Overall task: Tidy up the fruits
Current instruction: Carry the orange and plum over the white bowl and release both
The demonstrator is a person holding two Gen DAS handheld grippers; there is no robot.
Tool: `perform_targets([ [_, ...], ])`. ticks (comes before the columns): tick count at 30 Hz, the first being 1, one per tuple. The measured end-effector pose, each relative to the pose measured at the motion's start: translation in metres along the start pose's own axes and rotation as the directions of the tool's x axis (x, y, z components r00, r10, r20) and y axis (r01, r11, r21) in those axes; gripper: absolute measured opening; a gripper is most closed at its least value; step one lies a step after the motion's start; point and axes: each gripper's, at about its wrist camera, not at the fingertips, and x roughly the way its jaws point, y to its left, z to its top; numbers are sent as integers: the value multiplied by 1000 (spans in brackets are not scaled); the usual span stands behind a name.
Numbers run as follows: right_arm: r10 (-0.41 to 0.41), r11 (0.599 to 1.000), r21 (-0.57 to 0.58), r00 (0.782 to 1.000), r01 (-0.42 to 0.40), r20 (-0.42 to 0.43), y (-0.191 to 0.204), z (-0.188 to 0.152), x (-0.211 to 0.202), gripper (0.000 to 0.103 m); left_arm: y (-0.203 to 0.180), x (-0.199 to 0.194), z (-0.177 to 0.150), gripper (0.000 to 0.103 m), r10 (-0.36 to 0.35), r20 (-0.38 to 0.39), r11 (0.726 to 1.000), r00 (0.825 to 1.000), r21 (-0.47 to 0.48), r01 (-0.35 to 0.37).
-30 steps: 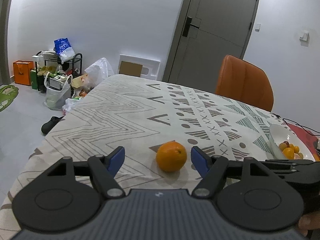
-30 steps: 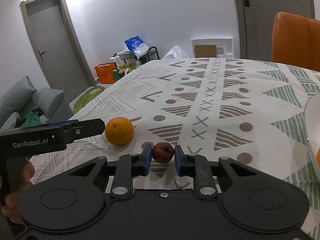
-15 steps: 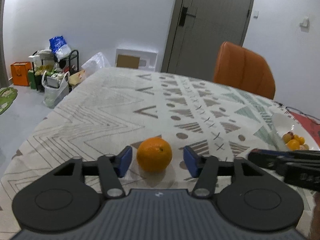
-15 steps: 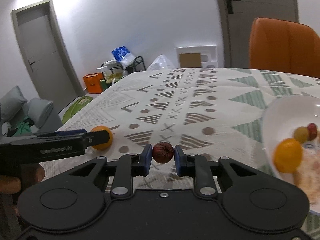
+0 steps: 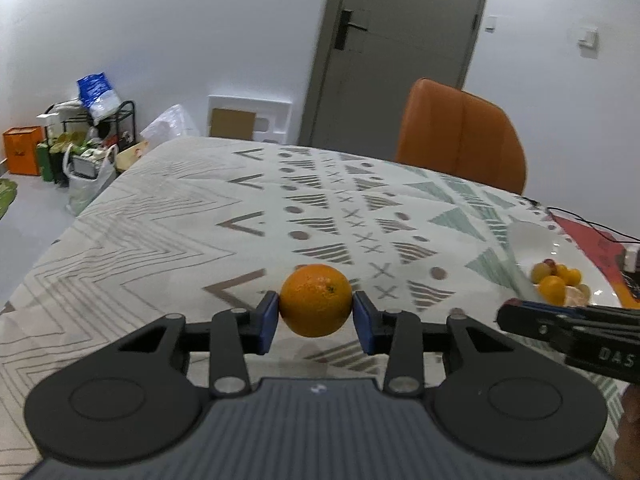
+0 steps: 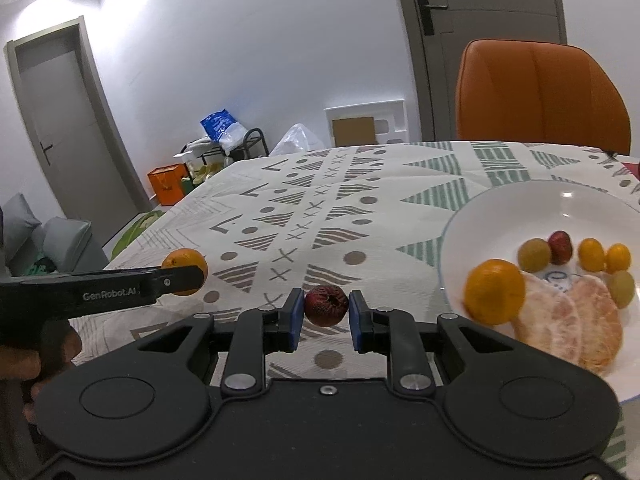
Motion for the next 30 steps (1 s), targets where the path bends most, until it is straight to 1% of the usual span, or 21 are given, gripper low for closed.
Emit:
perform_targets([
  [4, -5, 1000, 13, 1000, 5, 9, -6, -1, -4, 22, -9, -4, 0, 39, -17, 8, 1000, 1000, 14, 17],
  [14, -22, 999, 35, 999, 20, 39, -15, -3, -20, 22, -22, -9, 4, 39, -35, 24, 999, 999, 27, 34],
  [30, -96, 991, 101, 992, 88, 77, -55, -8, -46, 22, -60, -6, 6, 39, -90, 31, 993, 995, 74, 87],
])
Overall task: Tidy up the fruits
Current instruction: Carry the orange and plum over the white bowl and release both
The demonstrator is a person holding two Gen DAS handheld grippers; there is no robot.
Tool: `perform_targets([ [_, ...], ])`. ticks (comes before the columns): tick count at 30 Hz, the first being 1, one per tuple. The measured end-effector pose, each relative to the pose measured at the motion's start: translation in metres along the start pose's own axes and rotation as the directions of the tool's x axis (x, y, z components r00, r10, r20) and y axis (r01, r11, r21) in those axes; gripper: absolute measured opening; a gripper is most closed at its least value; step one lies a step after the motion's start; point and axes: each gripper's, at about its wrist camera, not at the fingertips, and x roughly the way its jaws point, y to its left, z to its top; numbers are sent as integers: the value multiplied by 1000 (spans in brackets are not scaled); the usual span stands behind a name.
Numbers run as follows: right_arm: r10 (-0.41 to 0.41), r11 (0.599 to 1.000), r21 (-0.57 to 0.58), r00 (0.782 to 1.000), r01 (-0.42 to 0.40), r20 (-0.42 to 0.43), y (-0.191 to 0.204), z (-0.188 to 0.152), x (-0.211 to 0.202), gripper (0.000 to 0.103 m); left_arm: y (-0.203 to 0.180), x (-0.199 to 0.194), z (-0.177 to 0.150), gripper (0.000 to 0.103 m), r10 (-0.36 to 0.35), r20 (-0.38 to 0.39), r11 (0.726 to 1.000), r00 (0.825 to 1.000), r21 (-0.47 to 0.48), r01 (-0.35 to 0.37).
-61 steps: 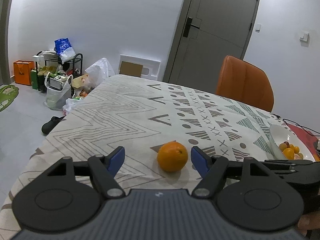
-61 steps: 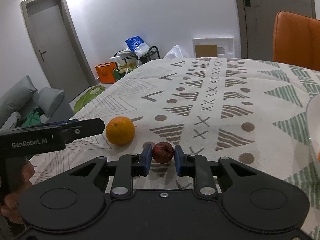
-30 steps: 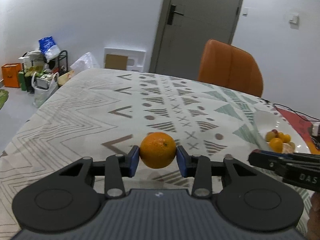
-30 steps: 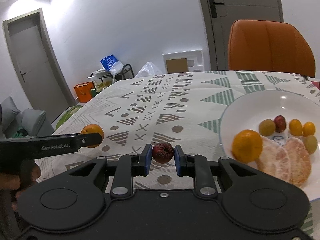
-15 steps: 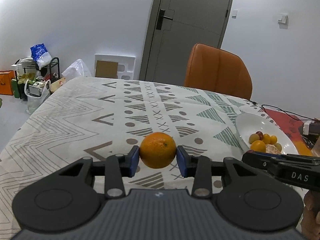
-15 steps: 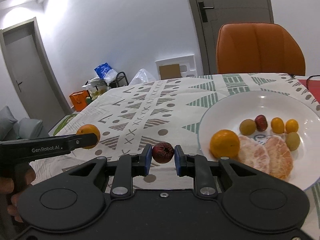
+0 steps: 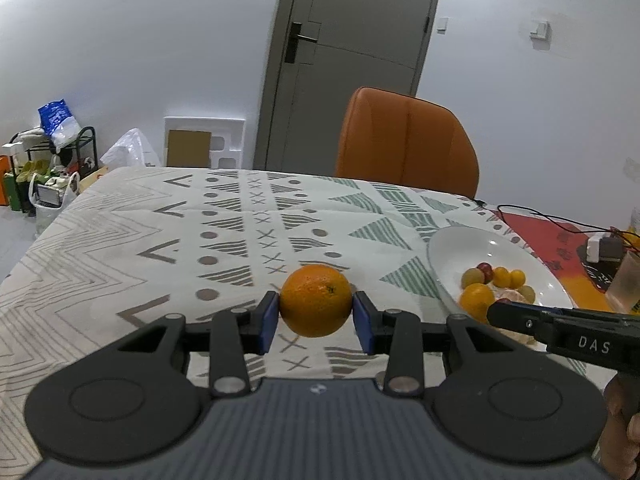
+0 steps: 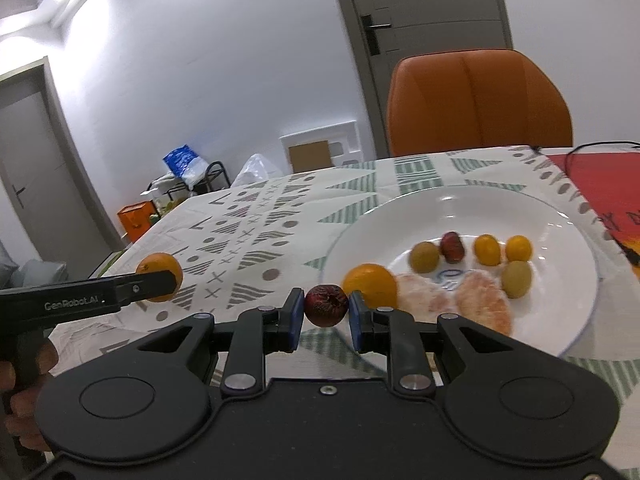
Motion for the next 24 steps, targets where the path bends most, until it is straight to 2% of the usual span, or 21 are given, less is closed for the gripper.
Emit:
perform_targets([
  [24, -98, 992, 89, 994, 94, 41, -61, -2, -23, 22, -55, 15, 6, 39, -68, -11, 995, 998, 72, 68],
])
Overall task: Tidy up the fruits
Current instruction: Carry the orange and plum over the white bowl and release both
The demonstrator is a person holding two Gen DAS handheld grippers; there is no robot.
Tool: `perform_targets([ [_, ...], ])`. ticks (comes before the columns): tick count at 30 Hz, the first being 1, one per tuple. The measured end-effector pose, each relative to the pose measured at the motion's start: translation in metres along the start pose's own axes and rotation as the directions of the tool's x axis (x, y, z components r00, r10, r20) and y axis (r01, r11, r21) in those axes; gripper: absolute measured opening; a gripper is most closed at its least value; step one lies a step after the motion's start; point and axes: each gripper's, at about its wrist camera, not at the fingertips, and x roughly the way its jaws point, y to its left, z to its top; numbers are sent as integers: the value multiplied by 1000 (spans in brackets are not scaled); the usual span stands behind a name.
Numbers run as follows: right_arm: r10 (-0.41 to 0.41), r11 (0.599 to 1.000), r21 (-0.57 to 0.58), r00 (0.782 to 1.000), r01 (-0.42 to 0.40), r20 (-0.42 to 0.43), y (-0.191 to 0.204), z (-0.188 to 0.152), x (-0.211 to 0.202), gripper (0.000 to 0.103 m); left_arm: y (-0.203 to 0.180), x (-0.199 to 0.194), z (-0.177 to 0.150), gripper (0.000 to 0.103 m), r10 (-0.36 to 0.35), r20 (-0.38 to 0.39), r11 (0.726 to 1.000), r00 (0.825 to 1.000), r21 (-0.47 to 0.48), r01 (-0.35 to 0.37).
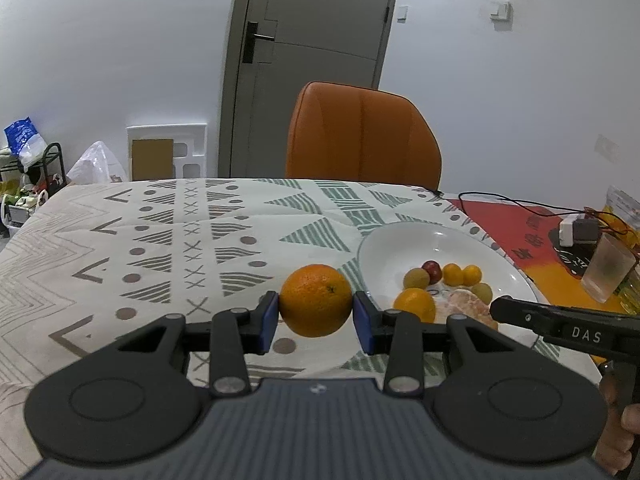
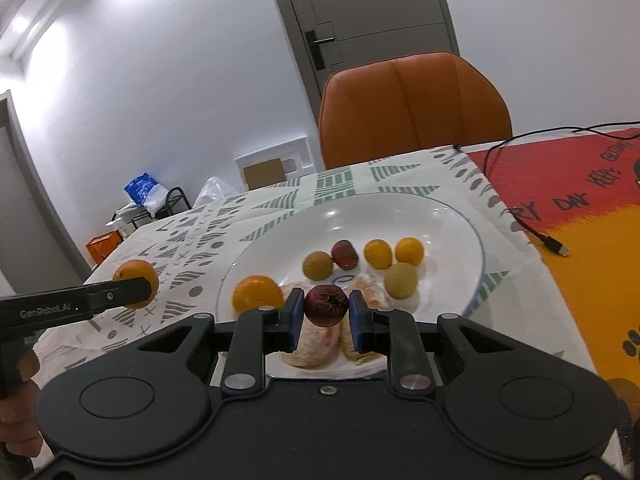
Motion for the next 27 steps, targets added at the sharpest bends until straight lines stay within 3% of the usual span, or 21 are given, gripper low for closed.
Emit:
perform_targets([
  [12, -47, 999, 25, 999, 47, 21, -20, 2, -3, 23, -17, 10, 6, 39, -21, 0, 999, 1000, 31, 21],
  [16, -73, 997, 23, 997, 73, 37, -24, 3, -4, 31, -22, 13, 8, 39, -27, 0, 999, 1000, 46, 27],
  [27, -60, 998, 11, 998, 59, 27, -25, 1, -11, 35, -36, 24, 18, 39, -49, 6, 996, 999, 72, 49],
])
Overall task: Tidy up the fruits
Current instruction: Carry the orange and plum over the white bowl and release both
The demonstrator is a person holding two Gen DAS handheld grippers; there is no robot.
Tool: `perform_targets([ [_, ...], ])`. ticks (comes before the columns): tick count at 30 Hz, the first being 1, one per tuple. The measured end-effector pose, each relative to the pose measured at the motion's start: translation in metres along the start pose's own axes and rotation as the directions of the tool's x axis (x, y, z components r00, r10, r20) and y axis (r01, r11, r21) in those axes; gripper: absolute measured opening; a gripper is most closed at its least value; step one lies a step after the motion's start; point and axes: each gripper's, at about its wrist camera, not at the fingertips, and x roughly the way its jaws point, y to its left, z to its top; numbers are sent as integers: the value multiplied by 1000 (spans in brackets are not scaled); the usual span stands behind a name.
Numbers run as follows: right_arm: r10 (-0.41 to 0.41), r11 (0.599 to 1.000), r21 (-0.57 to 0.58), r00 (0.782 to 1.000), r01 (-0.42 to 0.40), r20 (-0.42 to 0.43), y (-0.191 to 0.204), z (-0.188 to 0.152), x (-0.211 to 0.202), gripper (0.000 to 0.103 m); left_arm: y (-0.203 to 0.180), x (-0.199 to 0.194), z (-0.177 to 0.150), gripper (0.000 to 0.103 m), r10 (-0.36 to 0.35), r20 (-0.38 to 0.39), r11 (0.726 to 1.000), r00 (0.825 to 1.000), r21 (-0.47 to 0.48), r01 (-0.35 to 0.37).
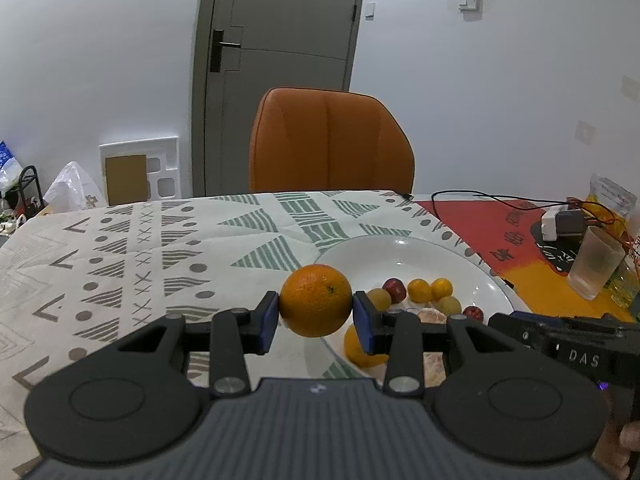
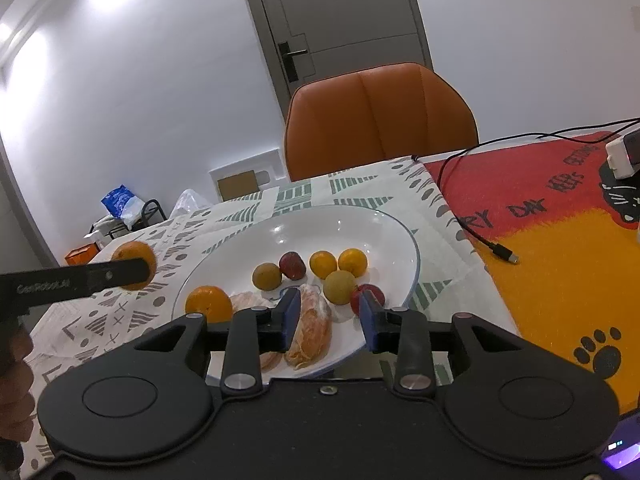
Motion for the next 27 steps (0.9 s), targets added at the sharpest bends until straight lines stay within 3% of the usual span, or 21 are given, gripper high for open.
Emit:
perform_targets([
  [27, 32, 999, 33, 999, -32, 7, -5, -4, -5, 38, -16, 37, 7, 39, 10, -37, 999, 999, 34, -8],
])
